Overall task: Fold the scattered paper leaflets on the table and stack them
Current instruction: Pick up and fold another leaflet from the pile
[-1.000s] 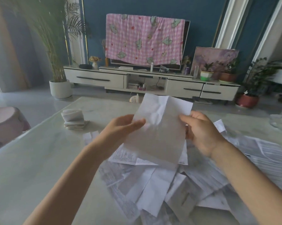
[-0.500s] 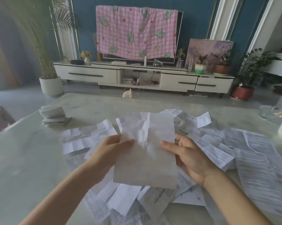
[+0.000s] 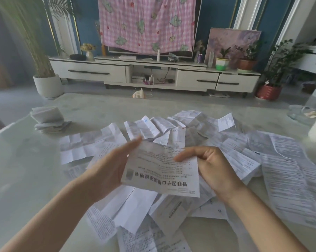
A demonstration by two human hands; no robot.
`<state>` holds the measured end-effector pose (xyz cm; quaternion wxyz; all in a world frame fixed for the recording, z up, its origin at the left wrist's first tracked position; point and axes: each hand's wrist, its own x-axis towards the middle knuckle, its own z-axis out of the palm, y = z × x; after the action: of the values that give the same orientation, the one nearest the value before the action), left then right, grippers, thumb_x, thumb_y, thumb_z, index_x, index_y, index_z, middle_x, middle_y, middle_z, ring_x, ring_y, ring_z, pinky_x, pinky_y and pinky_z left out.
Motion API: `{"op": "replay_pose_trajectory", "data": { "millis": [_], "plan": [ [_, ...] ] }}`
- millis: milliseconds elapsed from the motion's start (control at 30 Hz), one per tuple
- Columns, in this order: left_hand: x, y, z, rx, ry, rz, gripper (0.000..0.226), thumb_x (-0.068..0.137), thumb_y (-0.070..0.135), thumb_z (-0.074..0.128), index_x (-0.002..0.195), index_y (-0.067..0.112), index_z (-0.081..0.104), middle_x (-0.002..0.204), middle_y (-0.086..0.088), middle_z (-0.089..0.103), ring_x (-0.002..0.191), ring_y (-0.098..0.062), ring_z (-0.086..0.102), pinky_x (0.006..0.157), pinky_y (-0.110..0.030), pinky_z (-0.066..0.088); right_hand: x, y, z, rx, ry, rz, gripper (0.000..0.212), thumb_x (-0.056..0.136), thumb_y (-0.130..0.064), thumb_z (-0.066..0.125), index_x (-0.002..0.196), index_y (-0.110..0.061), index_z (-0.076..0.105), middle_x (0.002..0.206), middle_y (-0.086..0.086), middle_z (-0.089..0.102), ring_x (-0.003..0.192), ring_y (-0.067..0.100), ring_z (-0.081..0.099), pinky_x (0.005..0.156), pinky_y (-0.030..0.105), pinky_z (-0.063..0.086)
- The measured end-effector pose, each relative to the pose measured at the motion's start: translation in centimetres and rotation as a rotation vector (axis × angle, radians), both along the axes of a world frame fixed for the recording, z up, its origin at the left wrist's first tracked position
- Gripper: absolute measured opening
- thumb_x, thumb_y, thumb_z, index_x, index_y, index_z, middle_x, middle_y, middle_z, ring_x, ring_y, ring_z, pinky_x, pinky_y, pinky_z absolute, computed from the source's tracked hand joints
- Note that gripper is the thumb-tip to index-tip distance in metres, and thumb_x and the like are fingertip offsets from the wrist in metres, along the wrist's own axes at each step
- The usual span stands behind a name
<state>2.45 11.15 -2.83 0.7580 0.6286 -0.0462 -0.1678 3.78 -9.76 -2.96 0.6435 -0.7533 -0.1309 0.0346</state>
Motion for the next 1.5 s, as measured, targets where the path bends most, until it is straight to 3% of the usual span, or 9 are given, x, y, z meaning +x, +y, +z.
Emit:
{"op": "replay_pose_trajectory", "data": {
  "millis": [100,167,267,333,433,633,800,1167,1500],
  "plan": [
    [-0.2,0.0,0.0,0.152,-0.024,0.002,0.024,0.069,0.009,0.072,0.092,0.01,0.07,0.089,-0.01,0.074,0.078,-0.023,0.072,0.061,-0.028,0.057,-0.2,0.1,0.0,-0.09,-0.041,0.013,0.043,0.088,0.014,0.044,0.075,-0.013,0.074,0.084,-0.001,0.075,0.08,0.01,0.07,0.068,0.021,0.057],
    [0.1,0.5,-0.2,0.186,-0.017,0.004,0.016,0.074,0.001,0.068,0.083,0.011,0.075,0.089,-0.01,0.074,0.078,-0.023,0.072,0.062,-0.027,0.058,-0.4,-0.5,0.7,-0.15,0.027,0.077,0.04,0.089,0.012,0.041,0.081,-0.01,0.075,0.09,0.001,0.074,0.084,0.011,0.069,0.07,0.021,0.057],
    [0.3,0.9,0.1,0.269,-0.062,-0.106,0.031,0.082,-0.002,0.059,0.074,0.021,0.077,0.09,-0.008,0.074,0.081,-0.023,0.072,0.067,-0.028,0.058,-0.4,-2.0,2.4,-0.102,0.09,0.035,0.031,0.089,0.005,0.041,0.085,-0.003,0.071,0.088,0.006,0.074,0.079,0.024,0.069,0.062,0.022,0.056],
    [-0.1,0.7,0.2,0.333,-0.083,-0.208,0.027,0.083,-0.001,0.061,0.075,0.019,0.077,0.091,-0.009,0.074,0.083,-0.025,0.071,0.071,-0.032,0.058,-0.9,-2.0,3.0,-0.171,0.09,0.08,0.016,0.092,-0.02,0.052,0.1,-0.014,0.065,0.089,0.005,0.074,0.075,0.022,0.07,0.062,0.023,0.056],
    [-0.6,0.0,0.2,0.399,-0.128,-0.247,0.011,0.082,0.004,0.066,0.083,0.014,0.071,0.09,-0.011,0.074,0.081,-0.026,0.071,0.074,-0.038,0.059,-1.6,-0.6,2.6,-0.448,0.145,0.313,0.046,0.069,-0.046,0.065,0.107,-0.019,0.063,0.095,0.001,0.073,0.084,0.012,0.07,0.076,0.027,0.056],
    [-0.5,-1.2,0.1,0.013,-0.076,0.101,0.032,0.072,0.02,0.065,0.1,0.004,0.065,0.094,-0.016,0.072,0.084,-0.026,0.071,0.073,-0.031,0.059,-1.2,0.5,0.2,-0.095,0.026,-0.098,0.023,0.077,-0.034,0.068,0.089,-0.015,0.071,0.085,-0.001,0.075,0.082,0.015,0.071,0.076,0.035,0.058],
    [-1.6,-3.0,-0.7,0.137,-0.032,0.185,0.012,0.085,0.01,0.061,0.092,0.004,0.068,0.085,-0.009,0.075,0.078,-0.022,0.072,0.066,-0.029,0.059,-1.8,1.5,-0.8,0.068,0.091,-0.151,0.017,0.084,-0.025,0.065,0.095,-0.013,0.071,0.09,0.001,0.074,0.087,0.016,0.07,0.075,0.032,0.058],
    [-1.9,-3.1,-0.3,0.207,-0.021,0.278,0.011,0.083,0.011,0.066,0.076,0.003,0.069,0.069,-0.007,0.073,0.061,-0.017,0.071,0.05,-0.02,0.053,-1.4,0.7,-0.4,0.162,0.256,-0.137,0.012,0.083,-0.016,0.065,0.086,-0.007,0.072,0.084,0.008,0.075,0.08,0.02,0.072,0.073,0.028,0.058],
    [-1.5,-3.0,-0.4,0.159,0.011,0.208,0.015,0.088,0.013,0.06,0.086,0.002,0.071,0.082,-0.011,0.074,0.075,-0.023,0.072,0.06,-0.025,0.057,-1.2,-0.6,0.0,0.144,0.316,-0.057,0.02,0.088,-0.015,0.057,0.097,-0.001,0.07,0.093,0.015,0.073,0.083,0.024,0.069,0.072,0.028,0.056]
  ]
}}
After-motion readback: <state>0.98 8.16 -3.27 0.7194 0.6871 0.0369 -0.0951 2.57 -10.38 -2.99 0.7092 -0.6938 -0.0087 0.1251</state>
